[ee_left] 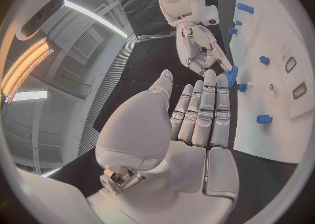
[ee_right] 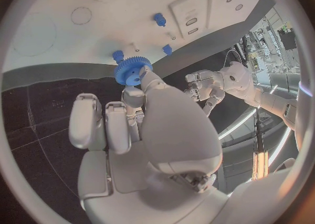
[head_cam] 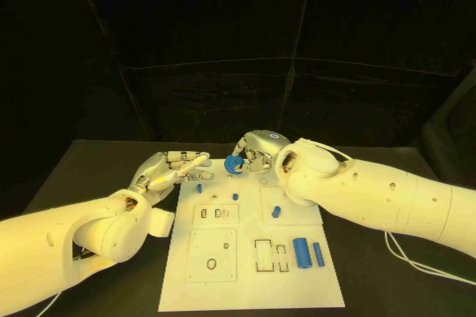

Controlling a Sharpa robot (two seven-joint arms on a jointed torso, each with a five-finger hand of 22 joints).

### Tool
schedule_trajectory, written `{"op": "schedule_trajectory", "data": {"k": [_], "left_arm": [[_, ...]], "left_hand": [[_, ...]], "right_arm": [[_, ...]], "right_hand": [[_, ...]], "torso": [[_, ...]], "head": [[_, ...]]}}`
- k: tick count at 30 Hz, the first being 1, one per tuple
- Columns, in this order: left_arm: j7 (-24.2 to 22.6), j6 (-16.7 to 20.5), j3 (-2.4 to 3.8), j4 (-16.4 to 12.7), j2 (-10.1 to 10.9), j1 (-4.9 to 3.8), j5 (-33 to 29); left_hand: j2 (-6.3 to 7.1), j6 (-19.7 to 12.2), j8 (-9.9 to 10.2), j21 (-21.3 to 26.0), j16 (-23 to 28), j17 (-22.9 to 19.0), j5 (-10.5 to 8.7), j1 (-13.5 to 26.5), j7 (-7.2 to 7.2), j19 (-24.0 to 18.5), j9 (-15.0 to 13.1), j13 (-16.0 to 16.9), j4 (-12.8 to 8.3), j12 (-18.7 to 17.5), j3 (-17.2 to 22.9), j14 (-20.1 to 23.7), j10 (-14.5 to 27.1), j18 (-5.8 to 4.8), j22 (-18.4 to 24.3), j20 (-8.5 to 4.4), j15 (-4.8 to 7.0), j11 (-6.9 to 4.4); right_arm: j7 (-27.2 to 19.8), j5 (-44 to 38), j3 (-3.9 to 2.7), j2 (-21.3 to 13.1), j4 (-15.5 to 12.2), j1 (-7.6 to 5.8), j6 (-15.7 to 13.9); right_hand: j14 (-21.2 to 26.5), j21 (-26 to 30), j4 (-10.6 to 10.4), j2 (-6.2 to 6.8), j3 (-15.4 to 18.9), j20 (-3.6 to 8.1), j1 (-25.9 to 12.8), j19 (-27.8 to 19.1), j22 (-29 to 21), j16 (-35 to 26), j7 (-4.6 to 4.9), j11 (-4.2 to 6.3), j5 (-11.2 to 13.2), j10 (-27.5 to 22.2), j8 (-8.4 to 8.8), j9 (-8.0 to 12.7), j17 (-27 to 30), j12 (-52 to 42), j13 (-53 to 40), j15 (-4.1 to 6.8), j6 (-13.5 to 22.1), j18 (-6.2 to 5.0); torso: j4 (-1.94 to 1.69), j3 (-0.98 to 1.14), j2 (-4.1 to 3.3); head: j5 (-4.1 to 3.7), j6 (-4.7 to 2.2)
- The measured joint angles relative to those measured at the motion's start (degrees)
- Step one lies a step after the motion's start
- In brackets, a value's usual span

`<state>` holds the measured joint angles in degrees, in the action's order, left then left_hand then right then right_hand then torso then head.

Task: Assemble the parts on the task board

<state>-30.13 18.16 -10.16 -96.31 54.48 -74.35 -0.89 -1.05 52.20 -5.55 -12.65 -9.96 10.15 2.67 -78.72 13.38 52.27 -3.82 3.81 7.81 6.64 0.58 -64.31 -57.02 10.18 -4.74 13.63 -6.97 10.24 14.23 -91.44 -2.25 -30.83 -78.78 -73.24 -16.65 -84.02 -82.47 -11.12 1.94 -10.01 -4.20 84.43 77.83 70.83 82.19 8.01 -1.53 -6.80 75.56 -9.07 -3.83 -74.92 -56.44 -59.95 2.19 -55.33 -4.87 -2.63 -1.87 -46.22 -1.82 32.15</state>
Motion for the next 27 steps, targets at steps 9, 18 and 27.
{"op": "schedule_trajectory", "data": {"k": [9, 18, 27], "left_arm": [[0.00, -0.01, 0.01, -0.02, -0.05, -0.01, 0.00], [-0.01, -0.05, 0.01, -0.06, -0.06, -0.01, 0.00], [-0.01, -0.10, 0.01, 0.11, -0.22, -0.02, 0.00]], "left_hand": [[0.00, 0.00, 0.00, 0.00, 0.00, -0.01, 0.00, 0.00, 0.00, 0.00, 0.00, 0.00, 0.00, 0.00, 0.00, 0.00, 0.00, 0.00, 0.05, 0.00, 0.00, 0.00], [0.00, 0.00, 0.00, 0.00, 0.00, -0.01, 0.00, 0.00, 0.00, 0.00, 0.00, 0.00, 0.00, 0.00, 0.00, 0.00, 0.00, 0.00, 0.05, 0.00, 0.00, 0.00], [0.00, 0.00, 0.00, 0.00, 0.00, 0.04, 0.00, 0.00, 0.00, 0.00, 0.00, 0.00, 0.00, 0.00, 0.00, 0.00, 0.00, 0.00, 0.04, 0.00, 0.00, 0.00]], "right_arm": [[1.04, -0.56, 0.72, 3.11, 1.62, 0.43, 1.52], [1.86, -1.74, 1.72, 4.38, 2.70, 0.68, 2.60], [1.94, -2.77, 1.88, 4.88, 3.10, 0.74, 3.19]], "right_hand": [[0.00, 0.00, 0.56, 0.48, -0.59, 0.00, -0.47, 0.00, -0.01, 0.00, 0.03, -0.23, -1.58, -0.23, 0.45, 0.04, 0.01, 0.39, 0.26, -0.01, -0.15, 0.00], [0.00, 0.00, 0.88, 0.63, -0.91, 0.00, -0.62, 0.00, -0.01, 0.00, 0.00, -0.43, -1.89, -0.43, 0.87, 0.04, 0.01, 0.86, 0.68, -0.02, -0.36, 0.00], [0.00, 0.00, 1.52, 1.22, -1.55, 0.00, -1.20, -0.01, -0.12, 0.00, 0.03, -0.72, -1.83, -0.77, 1.41, 0.03, 0.01, 2.13, 1.34, -0.02, -0.77, 0.00]], "torso": [[0.11, 0.04, -0.02], [0.12, 0.06, -0.01], [0.14, 0.08, -0.01]], "head": [[0.29, 0.21], [0.39, 0.36], [0.32, 0.47]]}}
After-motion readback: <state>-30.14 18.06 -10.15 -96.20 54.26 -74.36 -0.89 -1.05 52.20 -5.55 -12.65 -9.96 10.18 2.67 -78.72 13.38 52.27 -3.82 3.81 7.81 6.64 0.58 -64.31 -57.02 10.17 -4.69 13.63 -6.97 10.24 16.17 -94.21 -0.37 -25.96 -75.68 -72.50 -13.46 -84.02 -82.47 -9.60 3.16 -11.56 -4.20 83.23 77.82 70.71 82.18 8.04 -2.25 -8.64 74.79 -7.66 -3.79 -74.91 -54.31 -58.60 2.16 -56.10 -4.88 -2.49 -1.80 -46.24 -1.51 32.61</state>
